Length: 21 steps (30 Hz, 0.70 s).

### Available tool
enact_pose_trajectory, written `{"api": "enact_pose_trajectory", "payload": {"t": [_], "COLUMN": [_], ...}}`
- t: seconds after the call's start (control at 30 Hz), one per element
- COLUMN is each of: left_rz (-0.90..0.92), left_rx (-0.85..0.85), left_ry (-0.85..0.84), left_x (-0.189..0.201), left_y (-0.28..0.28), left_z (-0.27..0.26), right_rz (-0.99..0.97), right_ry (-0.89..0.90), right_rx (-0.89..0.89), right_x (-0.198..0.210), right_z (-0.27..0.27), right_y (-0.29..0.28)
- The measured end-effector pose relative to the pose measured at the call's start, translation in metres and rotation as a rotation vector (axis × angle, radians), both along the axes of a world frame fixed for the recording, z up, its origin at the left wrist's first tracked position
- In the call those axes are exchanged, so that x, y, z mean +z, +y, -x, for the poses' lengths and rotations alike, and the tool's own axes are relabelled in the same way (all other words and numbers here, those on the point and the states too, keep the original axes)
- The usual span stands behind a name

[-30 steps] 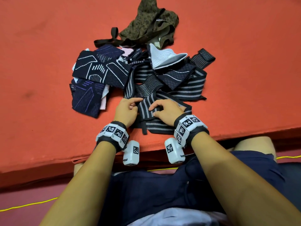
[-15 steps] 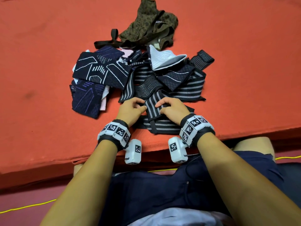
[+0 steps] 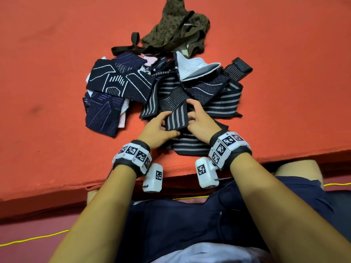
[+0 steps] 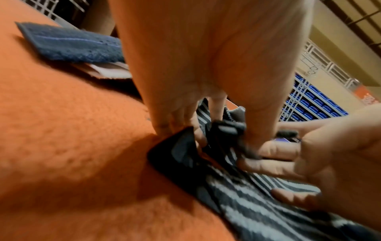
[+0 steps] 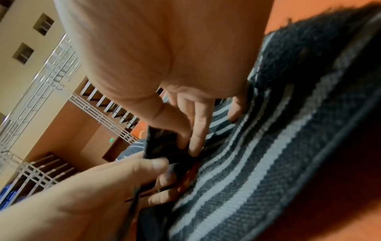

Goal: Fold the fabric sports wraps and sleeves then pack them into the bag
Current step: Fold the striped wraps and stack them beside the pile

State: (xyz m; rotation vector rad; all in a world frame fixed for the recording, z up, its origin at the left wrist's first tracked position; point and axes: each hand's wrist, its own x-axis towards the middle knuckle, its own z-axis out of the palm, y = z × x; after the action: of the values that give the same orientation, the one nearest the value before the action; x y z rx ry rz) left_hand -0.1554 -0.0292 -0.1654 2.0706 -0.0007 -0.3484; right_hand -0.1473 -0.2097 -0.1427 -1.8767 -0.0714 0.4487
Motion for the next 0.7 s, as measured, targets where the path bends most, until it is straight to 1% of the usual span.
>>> {"api": "enact_pose_trajectory", "payload": {"t": [0.03, 0.1, 0.17, 0.23, 0.27, 0.37, 0.43, 0.5, 0.63, 0.7], "left_rz": [-0.020, 0.006, 0.061, 0.123, 0.156, 0.190, 0.186, 0.178, 0.172, 0.150], "left_rx": [0.036, 0.085, 0.114, 0.153, 0.172, 0.222, 0.216, 0.198, 0.208, 0.203], "left_ry": [-0.052, -0.076, -0.058, -0.040, -0.028, 0.047, 0.077, 0.065, 0.011, 0.012], "left_x": [-0.002, 0.001, 0.000, 0.001, 0.002, 0.001, -0.001, -0.002, 0.001, 0.001], "left_y": [0.000, 0.000, -0.001, -0.002, -0.003, -0.001, 0.000, 0.001, 0.002, 0.004], "left_z": [-0.001, 0.000, -0.001, -0.002, -0.002, -0.004, -0.005, -0.005, -0.004, -0.005], "right_rz": [0.060, 0.145, 0.243, 0.418, 0.483, 0.549, 0.620, 0.644, 0.588, 0.575], "right_ry": [0.004, 0.026, 0.042, 0.013, -0.012, -0.040, -0.056, -0.054, -0.031, -0.029], "right_rx": [-0.005, -0.021, 0.046, 0.178, 0.216, 0.253, 0.286, 0.289, 0.271, 0.277], "right_x": [-0.003, -0.007, -0.009, -0.007, -0.008, -0.002, 0.000, 0.000, 0.001, 0.003], "right_z": [0.001, 0.003, 0.005, 0.007, 0.008, 0.010, 0.011, 0.012, 0.013, 0.014], "right_y": [0.000, 0.001, 0.003, 0.005, 0.005, 0.010, 0.013, 0.015, 0.011, 0.010]}}
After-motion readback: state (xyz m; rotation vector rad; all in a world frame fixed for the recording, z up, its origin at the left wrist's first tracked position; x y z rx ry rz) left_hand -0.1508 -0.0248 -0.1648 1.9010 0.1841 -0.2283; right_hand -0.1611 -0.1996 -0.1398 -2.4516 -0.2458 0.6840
